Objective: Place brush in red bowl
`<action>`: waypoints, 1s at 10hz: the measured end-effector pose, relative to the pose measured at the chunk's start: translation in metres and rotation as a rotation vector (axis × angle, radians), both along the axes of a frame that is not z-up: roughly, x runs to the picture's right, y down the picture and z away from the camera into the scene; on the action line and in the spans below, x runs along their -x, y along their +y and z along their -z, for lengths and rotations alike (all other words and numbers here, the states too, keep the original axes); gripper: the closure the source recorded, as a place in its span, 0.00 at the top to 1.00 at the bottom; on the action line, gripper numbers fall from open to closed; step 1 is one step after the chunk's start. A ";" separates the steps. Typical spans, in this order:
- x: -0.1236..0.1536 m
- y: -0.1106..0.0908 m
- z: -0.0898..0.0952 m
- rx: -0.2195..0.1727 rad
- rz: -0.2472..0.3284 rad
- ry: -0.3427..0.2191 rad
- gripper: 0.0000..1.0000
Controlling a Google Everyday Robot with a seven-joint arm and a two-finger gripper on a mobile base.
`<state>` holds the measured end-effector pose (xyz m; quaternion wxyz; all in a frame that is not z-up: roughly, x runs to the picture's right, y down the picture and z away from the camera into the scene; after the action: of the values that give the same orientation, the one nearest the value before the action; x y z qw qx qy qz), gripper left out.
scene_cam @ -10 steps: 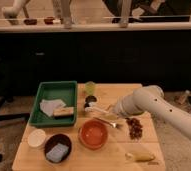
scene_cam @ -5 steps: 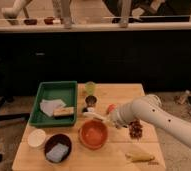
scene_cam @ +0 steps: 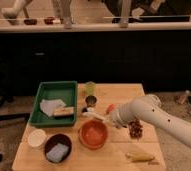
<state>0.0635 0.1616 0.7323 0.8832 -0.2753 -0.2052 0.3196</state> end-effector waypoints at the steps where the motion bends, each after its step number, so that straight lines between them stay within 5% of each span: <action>1: 0.000 0.002 0.000 -0.005 -0.014 0.007 0.00; 5: 0.006 0.007 0.005 -0.035 -0.085 0.045 0.00; 10: 0.037 0.024 0.004 -0.026 -0.127 -0.003 0.00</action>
<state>0.0260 0.1858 0.7288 0.8644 -0.2506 -0.2278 0.3716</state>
